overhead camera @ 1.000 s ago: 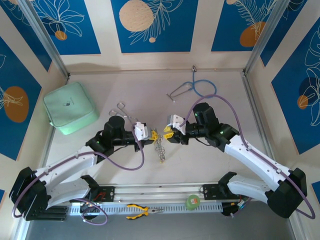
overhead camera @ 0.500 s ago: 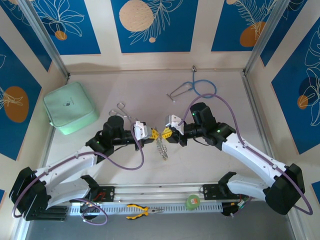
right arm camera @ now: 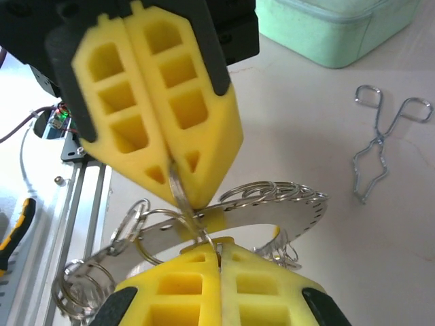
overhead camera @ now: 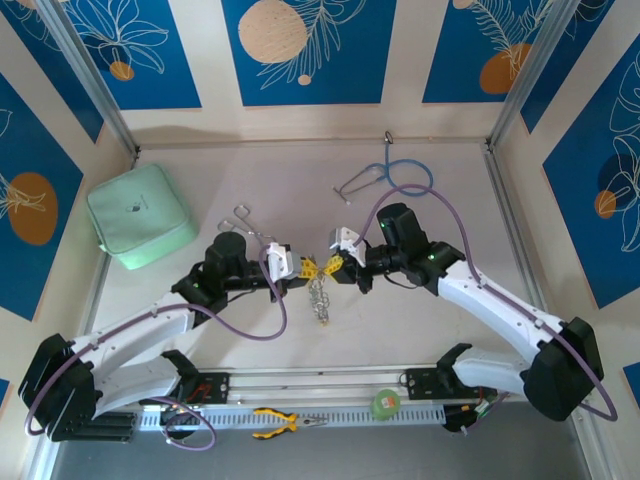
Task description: Put the keys on the keyring
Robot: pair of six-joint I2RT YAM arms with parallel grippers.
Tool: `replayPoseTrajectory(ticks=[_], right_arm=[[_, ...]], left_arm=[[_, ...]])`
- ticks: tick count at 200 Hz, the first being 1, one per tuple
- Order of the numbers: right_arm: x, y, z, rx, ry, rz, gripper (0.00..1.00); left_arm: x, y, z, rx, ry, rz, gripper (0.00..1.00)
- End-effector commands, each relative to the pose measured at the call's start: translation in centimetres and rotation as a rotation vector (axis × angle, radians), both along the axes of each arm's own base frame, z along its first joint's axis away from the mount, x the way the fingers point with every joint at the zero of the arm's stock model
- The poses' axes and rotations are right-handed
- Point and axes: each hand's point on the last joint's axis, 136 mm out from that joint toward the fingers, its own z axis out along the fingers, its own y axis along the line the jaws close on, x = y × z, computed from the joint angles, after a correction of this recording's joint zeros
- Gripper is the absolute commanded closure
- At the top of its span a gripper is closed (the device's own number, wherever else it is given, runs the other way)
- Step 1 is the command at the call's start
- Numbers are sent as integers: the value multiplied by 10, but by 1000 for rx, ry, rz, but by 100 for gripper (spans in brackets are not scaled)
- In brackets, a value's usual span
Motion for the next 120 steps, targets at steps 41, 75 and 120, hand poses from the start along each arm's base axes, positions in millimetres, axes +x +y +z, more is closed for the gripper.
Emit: replayPoseTrajectory(ticks=[41,75,120], right_arm=[[2,9,13,76,50,23,100],[9,-3,25,80,-4,-13,100],[-2,-13,31,33,-46,2,100]], left_arm=[[-12,-4,35,-103,-96,-83,100],[-12,0,12,-5,-90,-76,100],[-7,4,3,38,-112,-39,100]])
